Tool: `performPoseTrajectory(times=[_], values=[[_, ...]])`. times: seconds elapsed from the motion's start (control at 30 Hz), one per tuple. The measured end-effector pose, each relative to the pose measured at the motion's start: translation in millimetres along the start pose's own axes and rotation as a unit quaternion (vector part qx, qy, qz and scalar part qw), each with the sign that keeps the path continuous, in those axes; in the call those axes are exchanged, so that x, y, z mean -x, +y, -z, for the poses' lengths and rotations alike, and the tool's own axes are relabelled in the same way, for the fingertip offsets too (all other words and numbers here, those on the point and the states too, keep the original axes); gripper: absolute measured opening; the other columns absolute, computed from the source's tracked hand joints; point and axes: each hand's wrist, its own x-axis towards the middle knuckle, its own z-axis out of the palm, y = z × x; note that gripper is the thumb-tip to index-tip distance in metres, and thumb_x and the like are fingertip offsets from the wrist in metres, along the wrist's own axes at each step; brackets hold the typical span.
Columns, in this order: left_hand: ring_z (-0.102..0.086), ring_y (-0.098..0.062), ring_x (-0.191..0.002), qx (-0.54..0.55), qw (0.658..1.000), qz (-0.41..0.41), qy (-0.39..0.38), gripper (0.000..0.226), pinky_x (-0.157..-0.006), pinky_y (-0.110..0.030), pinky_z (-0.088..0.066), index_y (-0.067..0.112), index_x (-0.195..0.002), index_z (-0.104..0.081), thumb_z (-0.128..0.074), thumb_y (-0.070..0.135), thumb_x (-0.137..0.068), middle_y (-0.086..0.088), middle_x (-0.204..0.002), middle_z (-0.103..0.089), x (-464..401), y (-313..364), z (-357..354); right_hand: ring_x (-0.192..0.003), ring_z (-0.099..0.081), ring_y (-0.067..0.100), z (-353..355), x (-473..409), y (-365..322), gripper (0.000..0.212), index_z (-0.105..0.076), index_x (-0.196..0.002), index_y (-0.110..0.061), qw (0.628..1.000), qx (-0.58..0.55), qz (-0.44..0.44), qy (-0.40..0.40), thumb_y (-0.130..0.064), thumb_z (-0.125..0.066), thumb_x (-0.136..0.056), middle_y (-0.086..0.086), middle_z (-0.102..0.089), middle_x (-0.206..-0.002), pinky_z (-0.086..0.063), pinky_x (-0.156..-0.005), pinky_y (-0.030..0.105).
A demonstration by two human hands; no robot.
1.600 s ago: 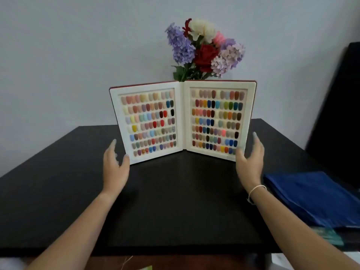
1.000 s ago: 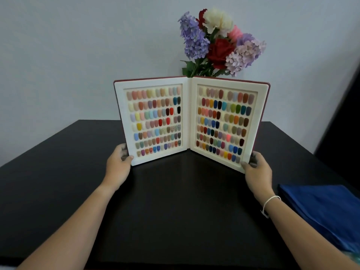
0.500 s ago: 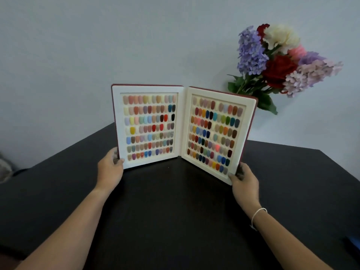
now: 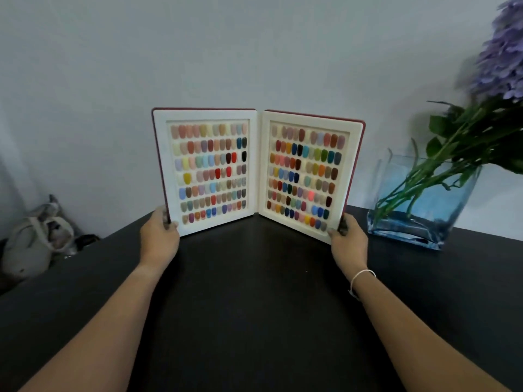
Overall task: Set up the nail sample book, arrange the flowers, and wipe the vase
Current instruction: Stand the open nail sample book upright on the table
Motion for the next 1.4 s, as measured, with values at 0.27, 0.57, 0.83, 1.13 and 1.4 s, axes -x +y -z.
performPoseTrajectory(times=[0.27, 0.57, 0.83, 1.13, 1.4], values=[[-0.054, -0.028, -0.115, -0.019, 1.0, -0.008, -0.005, 0.038, -0.084, -0.032, -0.043, 0.013, -0.126, -0.045, -0.048, 0.004, -0.089, -0.014, -0.127, -0.056, -34, -5, -22, -0.094, -0.049, 0.01, -41, -66, 9, 0.029, -0.054, -0.114, -0.013, 1.0, -0.006, 0.007, -0.009, -0.002, -0.053, -0.087, 0.008, -0.06, -0.117, -0.041, -0.081, 0.023], [-0.054, -0.028, -0.114, -0.027, 1.0, -0.014, -0.001, 0.04, -0.082, -0.031, -0.043, 0.015, -0.129, -0.043, -0.048, 0.006, -0.09, -0.014, -0.127, -0.056, -56, -11, -34, -0.105, -0.055, 0.023, -56, -110, 20, 0.032, -0.05, -0.119, -0.011, 1.0, 0.0, 0.008, 0.0, -0.002, -0.05, -0.089, 0.012, -0.058, -0.122, -0.041, -0.078, 0.025], [-0.052, -0.027, -0.117, -0.031, 0.999, -0.022, -0.015, 0.042, -0.084, -0.033, -0.045, 0.018, -0.13, -0.04, -0.05, 0.008, -0.09, -0.013, -0.129, -0.055, -61, -13, -39, -0.116, -0.052, 0.028, -66, -121, 18, 0.037, -0.045, -0.125, -0.014, 0.999, 0.028, 0.009, -0.039, -0.008, -0.052, -0.09, 0.011, -0.054, -0.129, -0.047, -0.091, 0.038], [-0.053, -0.027, -0.116, -0.039, 0.999, -0.02, -0.014, 0.043, -0.086, -0.036, -0.045, 0.017, -0.131, -0.038, -0.049, 0.008, -0.09, -0.013, -0.128, -0.055, -60, -11, -38, -0.117, -0.051, 0.03, -70, -124, 18, 0.041, -0.043, -0.13, -0.013, 0.998, 0.044, 0.003, -0.047, -0.009, -0.051, -0.09, 0.013, -0.053, -0.129, -0.046, -0.094, 0.042], [-0.052, -0.027, -0.117, -0.031, 0.999, -0.017, -0.019, 0.042, -0.087, -0.039, -0.047, 0.018, -0.129, -0.038, -0.048, 0.006, -0.09, -0.014, -0.128, -0.054, -60, -10, -38, -0.119, -0.049, 0.03, -69, -123, 16, 0.042, -0.04, -0.132, -0.014, 0.997, 0.048, 0.004, -0.053, -0.01, -0.05, -0.091, 0.012, -0.051, -0.132, -0.045, -0.095, 0.042]])
